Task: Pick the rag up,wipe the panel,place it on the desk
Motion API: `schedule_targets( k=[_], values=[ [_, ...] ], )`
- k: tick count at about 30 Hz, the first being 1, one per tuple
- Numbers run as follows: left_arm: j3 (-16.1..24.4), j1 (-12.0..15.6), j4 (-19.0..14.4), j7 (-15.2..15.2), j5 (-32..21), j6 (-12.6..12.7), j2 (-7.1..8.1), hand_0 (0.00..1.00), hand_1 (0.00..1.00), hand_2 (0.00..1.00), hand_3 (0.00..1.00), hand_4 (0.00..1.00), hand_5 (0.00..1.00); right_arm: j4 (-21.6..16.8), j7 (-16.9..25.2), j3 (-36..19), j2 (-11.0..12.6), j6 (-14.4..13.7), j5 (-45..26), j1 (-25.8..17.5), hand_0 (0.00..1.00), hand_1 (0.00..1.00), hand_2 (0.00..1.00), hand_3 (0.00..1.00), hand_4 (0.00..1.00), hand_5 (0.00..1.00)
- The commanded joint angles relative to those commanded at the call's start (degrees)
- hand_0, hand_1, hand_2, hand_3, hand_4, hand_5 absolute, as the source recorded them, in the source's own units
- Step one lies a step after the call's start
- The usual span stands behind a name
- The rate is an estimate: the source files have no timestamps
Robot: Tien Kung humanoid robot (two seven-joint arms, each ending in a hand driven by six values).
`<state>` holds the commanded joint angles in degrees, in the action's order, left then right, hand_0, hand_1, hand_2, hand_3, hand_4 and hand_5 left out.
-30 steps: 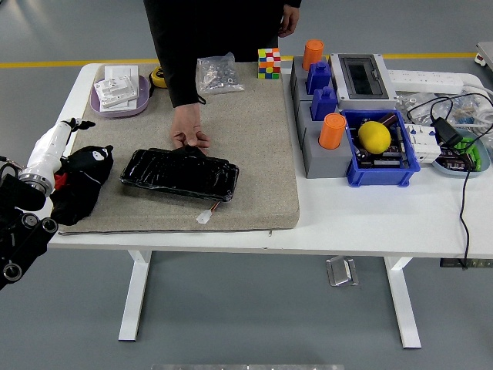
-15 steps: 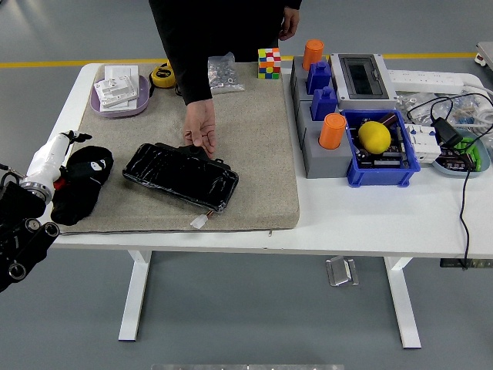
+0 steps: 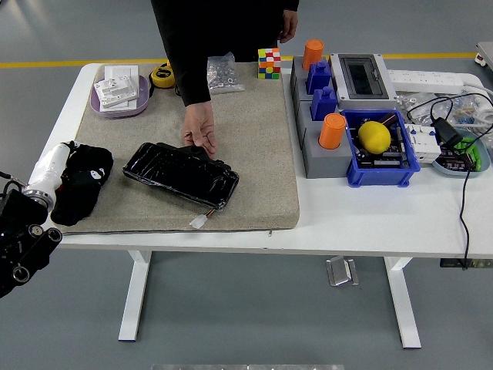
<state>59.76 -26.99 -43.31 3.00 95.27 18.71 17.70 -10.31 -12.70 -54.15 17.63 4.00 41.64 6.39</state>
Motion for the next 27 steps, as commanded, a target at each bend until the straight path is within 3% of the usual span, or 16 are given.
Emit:
schedule_targets(
  k=[1, 2, 7, 8, 13, 14, 19, 20, 25, 26, 27],
  values=[
    [-0.05, -0.03, 0.06, 0.05, 0.02, 0.15, -0.02, 0.587, 0.842, 0.832, 0.667, 0.737, 0.243, 0.00, 0.01, 0.04, 0.02, -0.01, -0.05, 0.03, 0.723, 0.629, 0.670, 0.583, 0.968, 0.551],
    [-0.08, -0.04, 0.10, 0.09, -0.03, 0.18, -0.04, 0.416, 0.792, 0.829, 0.665, 0.664, 0.168, 0.00, 0.02, 0.06, 0.03, -0.02, -0.08, 0.05, 0.722, 0.629, 0.670, 0.583, 0.967, 0.551],
    [-0.39, -0.08, 0.35, -0.12, 0.07, 0.59, -0.12, 0.416, 0.792, 0.829, 0.665, 0.664, 0.168, 0.00, 0.12, -0.05, 0.04, -0.07, -0.12, 0.07, 0.722, 0.629, 0.670, 0.583, 0.967, 0.551],
    [-0.41, -0.09, 0.41, -0.11, 0.13, 0.65, -0.14, 0.362, 0.756, 0.816, 0.662, 0.540, 0.075, 0.00, 0.14, -0.11, 0.03, -0.08, -0.11, 0.07, 0.723, 0.629, 0.670, 0.583, 0.967, 0.552],
    [-0.52, -0.13, 0.82, -0.28, 0.24, 1.21, -0.30, 0.362, 0.756, 0.816, 0.662, 0.540, 0.075, 0.00, 0.26, -0.04, 0.09, -0.11, -0.25, 0.27, 0.723, 0.629, 0.670, 0.583, 0.967, 0.552],
    [-0.56, -0.13, 0.81, -0.44, 0.21, 1.43, -0.30, 0.333, 0.626, 0.696, 0.571, 0.358, 0.009, 0.00, 0.27, 0.02, 0.12, -0.12, -0.29, 0.31, 0.723, 0.630, 0.670, 0.583, 0.967, 0.553],
    [-0.95, -0.01, 0.76, -1.62, -1.26, 3.64, -0.34, 0.333, 0.626, 0.696, 0.571, 0.358, 0.009, 0.00, 0.15, -0.33, 0.21, -0.15, -0.10, 0.40, 0.723, 0.630, 0.670, 0.583, 0.967, 0.553],
    [-1.02, 0.04, 0.74, -1.91, -1.43, 4.18, -0.34, 0.305, 0.485, 0.502, 0.380, 0.202, 0.002, 0.00, 0.12, -0.42, 0.21, -0.17, -0.02, 0.42, 0.723, 0.630, 0.670, 0.583, 0.966, 0.552],
    [-1.48, 0.07, 0.72, -2.46, -2.06, 5.87, -0.31, 0.305, 0.485, 0.502, 0.380, 0.202, 0.002, 0.00, 0.09, -0.64, 0.14, -0.21, 0.17, 0.49, 0.723, 0.630, 0.670, 0.583, 0.966, 0.552],
    [-1.49, 0.09, 0.71, -2.56, -1.96, 5.95, -0.28, 0.290, 0.440, 0.449, 0.260, 0.116, 0.002, 0.00, 0.05, -0.76, 0.11, -0.22, 0.29, 0.50, 0.723, 0.631, 0.670, 0.584, 0.967, 0.554],
    [-1.49, 0.10, 0.73, -2.64, -1.94, 5.99, -0.25, 0.290, 0.440, 0.449, 0.260, 0.116, 0.002, 0.00, 0.01, -0.88, 0.09, -0.22, 0.40, 0.50, 0.723, 0.631, 0.670, 0.584, 0.967, 0.554]
  ],
)
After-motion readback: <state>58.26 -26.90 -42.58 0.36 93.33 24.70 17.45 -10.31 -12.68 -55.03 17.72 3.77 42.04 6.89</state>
